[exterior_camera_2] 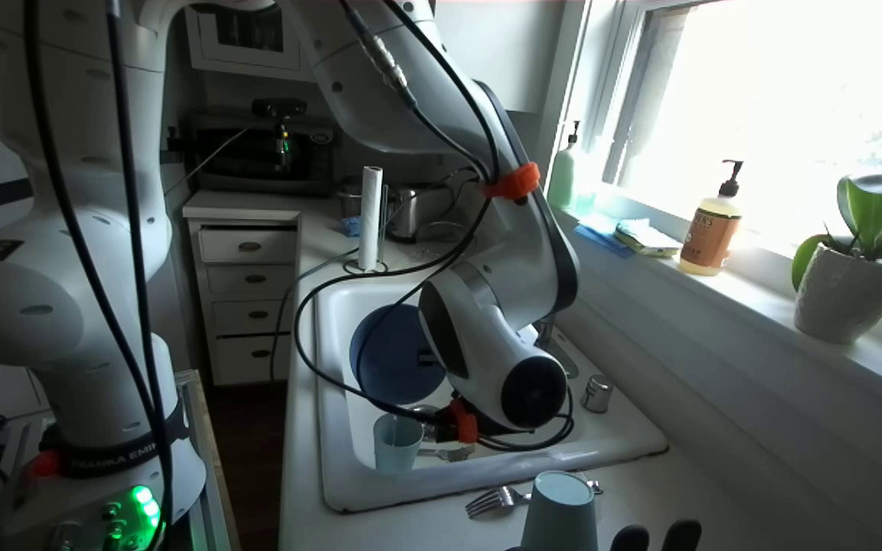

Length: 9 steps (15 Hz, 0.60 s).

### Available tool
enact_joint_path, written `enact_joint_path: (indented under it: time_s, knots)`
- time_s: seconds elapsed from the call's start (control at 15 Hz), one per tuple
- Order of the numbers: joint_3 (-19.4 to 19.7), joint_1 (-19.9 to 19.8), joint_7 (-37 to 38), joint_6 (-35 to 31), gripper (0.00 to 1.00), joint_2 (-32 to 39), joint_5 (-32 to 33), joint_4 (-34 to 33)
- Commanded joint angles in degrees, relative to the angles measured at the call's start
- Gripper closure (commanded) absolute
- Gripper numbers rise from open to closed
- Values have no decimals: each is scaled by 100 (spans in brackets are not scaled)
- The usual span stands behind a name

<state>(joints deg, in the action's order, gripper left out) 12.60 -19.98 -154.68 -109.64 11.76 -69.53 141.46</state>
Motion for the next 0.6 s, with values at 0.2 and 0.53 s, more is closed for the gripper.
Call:
enact_joint_path:
  time_s: [0.2,0.53]
  knots:
    - [140,134,-15,46,99,-75,-29,-26]
    - [103,292,53,-293,99,-263,58,47]
